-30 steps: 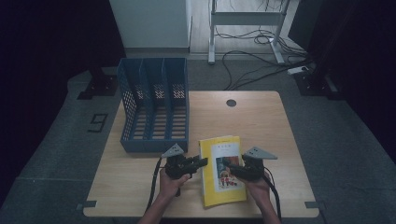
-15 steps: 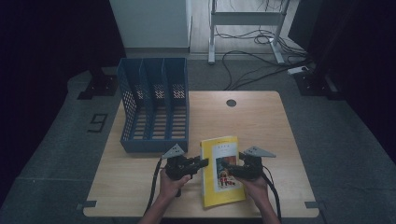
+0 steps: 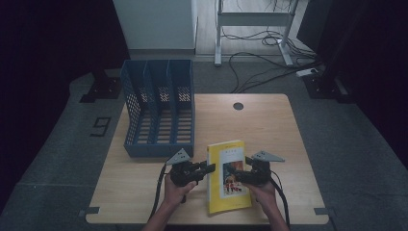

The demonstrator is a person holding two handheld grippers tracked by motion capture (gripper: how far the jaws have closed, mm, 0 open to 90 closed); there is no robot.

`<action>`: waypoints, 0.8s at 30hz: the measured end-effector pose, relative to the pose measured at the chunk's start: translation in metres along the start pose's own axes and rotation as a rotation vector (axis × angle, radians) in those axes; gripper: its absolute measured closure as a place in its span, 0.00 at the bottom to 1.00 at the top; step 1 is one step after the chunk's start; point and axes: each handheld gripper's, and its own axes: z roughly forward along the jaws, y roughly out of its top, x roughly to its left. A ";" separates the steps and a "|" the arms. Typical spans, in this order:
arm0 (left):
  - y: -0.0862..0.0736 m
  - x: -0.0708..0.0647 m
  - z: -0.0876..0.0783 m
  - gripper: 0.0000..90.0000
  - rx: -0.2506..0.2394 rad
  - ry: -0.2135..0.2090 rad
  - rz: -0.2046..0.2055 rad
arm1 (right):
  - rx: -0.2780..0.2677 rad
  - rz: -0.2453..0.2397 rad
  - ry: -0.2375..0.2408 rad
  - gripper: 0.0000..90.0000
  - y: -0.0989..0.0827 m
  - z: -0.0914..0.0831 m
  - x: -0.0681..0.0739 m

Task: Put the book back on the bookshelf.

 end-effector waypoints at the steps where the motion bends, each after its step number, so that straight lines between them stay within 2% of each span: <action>1: 0.000 -0.001 0.000 0.79 0.000 0.000 0.003 | -0.002 -0.002 -0.006 0.15 0.000 0.001 0.000; 9: 0.001 -0.001 -0.001 0.79 0.001 -0.008 0.009 | 0.006 -0.003 0.011 0.14 0.000 0.001 0.000; 17: 0.003 -0.004 -0.003 0.79 -0.005 -0.018 0.028 | 0.000 -0.024 0.006 0.15 0.002 -0.004 0.005; 24: 0.006 -0.004 -0.008 0.78 -0.013 -0.029 0.027 | -0.044 -0.051 -0.009 0.18 0.004 -0.008 0.010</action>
